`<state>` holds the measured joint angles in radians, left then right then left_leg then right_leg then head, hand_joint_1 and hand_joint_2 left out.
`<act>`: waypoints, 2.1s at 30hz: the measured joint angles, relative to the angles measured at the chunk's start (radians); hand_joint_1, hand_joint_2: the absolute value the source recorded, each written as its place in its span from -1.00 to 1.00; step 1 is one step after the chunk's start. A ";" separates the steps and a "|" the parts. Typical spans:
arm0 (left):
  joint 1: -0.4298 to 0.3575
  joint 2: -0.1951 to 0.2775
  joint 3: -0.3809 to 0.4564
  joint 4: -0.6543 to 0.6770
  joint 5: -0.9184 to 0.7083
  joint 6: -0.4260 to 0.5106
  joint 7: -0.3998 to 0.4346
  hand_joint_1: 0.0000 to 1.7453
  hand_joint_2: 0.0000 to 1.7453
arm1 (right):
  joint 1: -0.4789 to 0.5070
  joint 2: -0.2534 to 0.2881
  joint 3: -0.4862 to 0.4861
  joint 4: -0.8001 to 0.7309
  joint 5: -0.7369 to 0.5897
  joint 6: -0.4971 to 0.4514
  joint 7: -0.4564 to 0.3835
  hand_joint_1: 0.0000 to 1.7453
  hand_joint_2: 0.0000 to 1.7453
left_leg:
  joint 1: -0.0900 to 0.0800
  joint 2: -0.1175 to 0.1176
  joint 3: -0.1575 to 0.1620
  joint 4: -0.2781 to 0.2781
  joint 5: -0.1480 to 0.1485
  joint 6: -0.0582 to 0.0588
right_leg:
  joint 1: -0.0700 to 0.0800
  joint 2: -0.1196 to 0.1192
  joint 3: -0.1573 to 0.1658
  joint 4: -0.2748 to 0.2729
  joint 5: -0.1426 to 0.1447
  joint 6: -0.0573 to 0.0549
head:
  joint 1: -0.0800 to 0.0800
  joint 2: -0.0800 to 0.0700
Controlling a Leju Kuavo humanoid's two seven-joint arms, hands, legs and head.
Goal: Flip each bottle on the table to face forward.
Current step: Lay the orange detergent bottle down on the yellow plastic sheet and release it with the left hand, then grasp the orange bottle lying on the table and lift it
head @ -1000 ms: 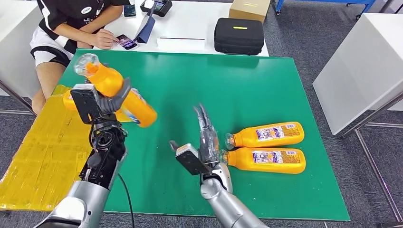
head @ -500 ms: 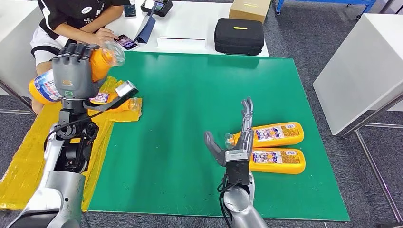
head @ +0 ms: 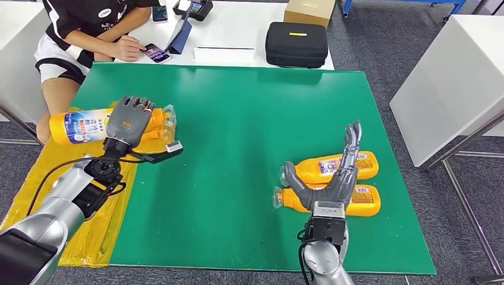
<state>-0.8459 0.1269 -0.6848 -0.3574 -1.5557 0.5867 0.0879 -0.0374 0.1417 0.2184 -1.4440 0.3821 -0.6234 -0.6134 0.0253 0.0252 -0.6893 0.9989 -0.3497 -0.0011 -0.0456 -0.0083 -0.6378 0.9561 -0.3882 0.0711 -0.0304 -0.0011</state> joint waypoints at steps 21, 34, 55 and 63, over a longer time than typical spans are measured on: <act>0.025 0.026 0.091 0.083 0.058 -0.074 0.117 -1.00 -0.50 | 0.007 -0.043 -0.032 -0.042 0.374 -0.005 0.209 -1.00 1.00 | 0.000 -0.001 -0.001 0.000 0.000 0.000 | 0.000 0.000 0.000 0.000 0.000 0.000 | 0.000 0.000; 0.025 -0.012 0.429 0.059 0.295 0.097 -0.111 -1.00 -1.00 | -0.025 -0.075 -0.077 -0.015 0.685 0.134 0.408 -1.00 1.00 | 0.000 -0.002 0.000 0.000 0.000 0.000 | -0.001 0.000 0.000 0.000 0.000 0.000 | 0.000 0.000; 0.055 -0.251 0.856 -0.092 1.075 -0.483 -0.789 -1.00 1.00 | -0.468 -0.380 -0.111 0.741 0.793 0.518 0.379 -1.00 1.00 | -0.003 -0.008 -0.001 0.001 0.003 0.005 | -0.003 -0.007 0.003 0.000 0.003 0.004 | 0.000 0.000; 0.097 -0.287 0.791 -0.155 1.213 -0.559 -0.791 -1.00 1.00 | -0.601 -0.422 -0.107 0.903 0.786 0.609 0.406 -1.00 1.00 | -0.005 -0.011 -0.001 0.001 0.005 0.007 | -0.005 -0.010 0.006 -0.001 0.003 0.006 | 0.000 0.000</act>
<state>-0.7486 -0.1596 0.1058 -0.5123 -0.3423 0.0274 -0.7027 -0.6382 -0.2806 0.1110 -0.5406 1.1683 -0.0142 -0.2076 0.0208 0.0139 -0.6899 0.9997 -0.3448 0.0062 -0.0505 -0.0187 -0.6316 0.9549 -0.3847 0.0767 -0.0304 -0.0011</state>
